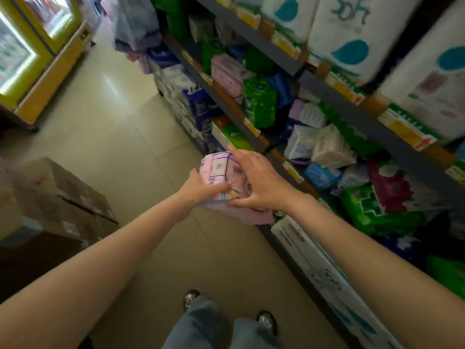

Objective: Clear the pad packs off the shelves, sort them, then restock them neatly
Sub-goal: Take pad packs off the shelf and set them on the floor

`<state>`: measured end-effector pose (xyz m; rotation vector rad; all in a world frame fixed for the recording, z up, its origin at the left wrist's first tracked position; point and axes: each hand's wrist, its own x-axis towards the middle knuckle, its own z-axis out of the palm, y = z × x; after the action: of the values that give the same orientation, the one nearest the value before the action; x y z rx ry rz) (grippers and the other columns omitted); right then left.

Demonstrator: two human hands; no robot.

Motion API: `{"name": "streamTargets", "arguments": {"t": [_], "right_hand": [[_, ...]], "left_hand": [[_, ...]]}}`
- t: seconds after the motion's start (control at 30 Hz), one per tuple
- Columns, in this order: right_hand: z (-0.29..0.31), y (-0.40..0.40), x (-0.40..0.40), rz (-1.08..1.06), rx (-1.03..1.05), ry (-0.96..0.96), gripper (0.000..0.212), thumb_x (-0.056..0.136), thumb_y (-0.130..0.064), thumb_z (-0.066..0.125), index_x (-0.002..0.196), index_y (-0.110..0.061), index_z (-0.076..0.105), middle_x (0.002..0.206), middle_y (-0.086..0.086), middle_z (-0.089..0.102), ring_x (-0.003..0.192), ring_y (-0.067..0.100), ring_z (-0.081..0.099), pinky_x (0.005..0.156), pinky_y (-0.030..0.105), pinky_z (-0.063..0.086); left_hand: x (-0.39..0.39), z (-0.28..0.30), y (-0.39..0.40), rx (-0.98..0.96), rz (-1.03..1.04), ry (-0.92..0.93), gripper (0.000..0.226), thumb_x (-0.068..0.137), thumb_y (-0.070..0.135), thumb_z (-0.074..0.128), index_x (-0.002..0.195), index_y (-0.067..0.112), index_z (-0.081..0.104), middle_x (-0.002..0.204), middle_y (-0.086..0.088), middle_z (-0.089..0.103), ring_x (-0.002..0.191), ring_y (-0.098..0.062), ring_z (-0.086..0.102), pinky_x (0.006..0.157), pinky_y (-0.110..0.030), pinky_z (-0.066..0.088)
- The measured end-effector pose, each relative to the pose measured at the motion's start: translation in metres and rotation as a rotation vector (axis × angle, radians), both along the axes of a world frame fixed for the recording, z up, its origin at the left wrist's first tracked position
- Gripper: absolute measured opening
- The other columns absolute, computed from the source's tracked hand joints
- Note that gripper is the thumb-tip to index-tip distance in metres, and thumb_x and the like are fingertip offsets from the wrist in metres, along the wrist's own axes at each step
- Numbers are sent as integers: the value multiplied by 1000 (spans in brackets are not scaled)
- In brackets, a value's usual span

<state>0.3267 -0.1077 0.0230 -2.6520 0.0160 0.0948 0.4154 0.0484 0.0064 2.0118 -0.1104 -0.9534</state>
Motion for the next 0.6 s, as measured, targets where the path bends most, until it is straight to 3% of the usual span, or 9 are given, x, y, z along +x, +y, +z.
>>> {"name": "streamTargets", "arguments": {"t": [0.13,0.27,0.4,0.5,0.6], "right_hand": [[-2,3,55,-191,8,87,97,80,-50,67,151,-21,8,155,5,17,142,25,14,115,39,17],[-20,-13,99,-390,-45,267,93,84,-42,66,150,-20,6,154,12,11,141,35,12,112,46,21],[-42,-37,154,-543,-106,334,94,83,-43,66,150,-20,4,154,18,5,139,41,12,111,50,22],[-52,-68,202,-658,-143,320,93,85,-41,65,150,-17,4,154,21,0,139,43,11,111,49,19],[-66,-108,254,-759,-258,314,93,85,-38,66,150,-13,5,154,24,-3,140,44,6,113,51,12]], "left_hand": [[82,-18,59,113,114,-12,108,26,55,78,121,10,51,112,-9,63,95,-24,63,71,-33,54],[130,-22,68,83,141,10,110,25,53,79,121,10,50,108,-9,65,90,-23,65,60,-29,51],[175,-24,50,86,103,43,106,37,51,83,126,10,42,113,-8,61,95,-24,63,73,-34,55],[221,-42,30,114,59,39,93,66,35,81,136,7,26,112,-7,50,89,-21,57,64,-29,50],[275,-54,10,171,-1,25,97,72,29,79,142,8,16,115,-9,48,94,-24,55,69,-31,49]]}}
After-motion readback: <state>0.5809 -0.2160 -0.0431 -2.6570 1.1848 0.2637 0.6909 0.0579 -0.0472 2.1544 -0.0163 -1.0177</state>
